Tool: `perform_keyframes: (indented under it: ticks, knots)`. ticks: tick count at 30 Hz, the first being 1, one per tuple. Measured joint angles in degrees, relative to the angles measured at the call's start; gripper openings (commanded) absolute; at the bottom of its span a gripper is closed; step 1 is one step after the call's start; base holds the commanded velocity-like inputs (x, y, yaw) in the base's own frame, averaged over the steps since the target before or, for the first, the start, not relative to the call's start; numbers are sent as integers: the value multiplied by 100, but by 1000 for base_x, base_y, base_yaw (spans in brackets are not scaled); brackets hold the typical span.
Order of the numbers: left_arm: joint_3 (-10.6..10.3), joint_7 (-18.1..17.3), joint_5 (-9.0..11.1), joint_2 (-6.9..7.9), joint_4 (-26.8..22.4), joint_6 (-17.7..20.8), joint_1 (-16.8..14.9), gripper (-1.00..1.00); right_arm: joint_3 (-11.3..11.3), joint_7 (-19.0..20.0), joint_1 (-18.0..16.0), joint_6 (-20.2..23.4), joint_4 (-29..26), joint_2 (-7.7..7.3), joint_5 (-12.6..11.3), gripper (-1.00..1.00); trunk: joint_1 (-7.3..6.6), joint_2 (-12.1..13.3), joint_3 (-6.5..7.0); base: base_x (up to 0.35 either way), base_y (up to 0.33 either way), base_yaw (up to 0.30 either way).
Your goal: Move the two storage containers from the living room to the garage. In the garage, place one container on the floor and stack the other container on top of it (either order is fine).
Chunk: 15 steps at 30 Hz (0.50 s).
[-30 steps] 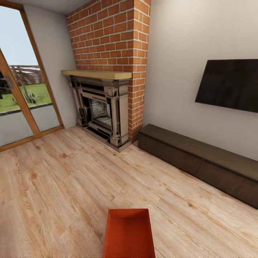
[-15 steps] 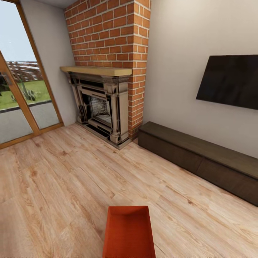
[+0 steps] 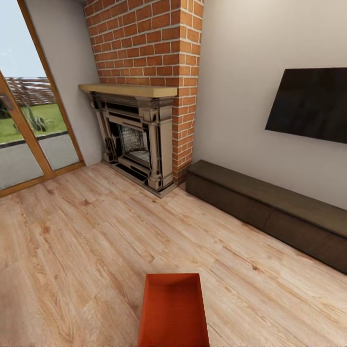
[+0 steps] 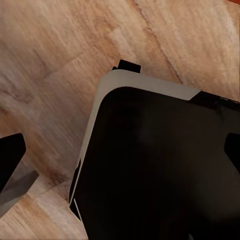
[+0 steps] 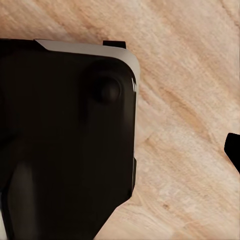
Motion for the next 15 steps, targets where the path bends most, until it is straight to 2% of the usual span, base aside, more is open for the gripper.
perform_keyframes:
  ticks: [15]
  knots:
    - [0, 1, 0, 0, 0, 0, 0, 100, 0, 0, 0, 0, 0, 0, -4, 100, 0, 0, -138, 0, 0, 0]
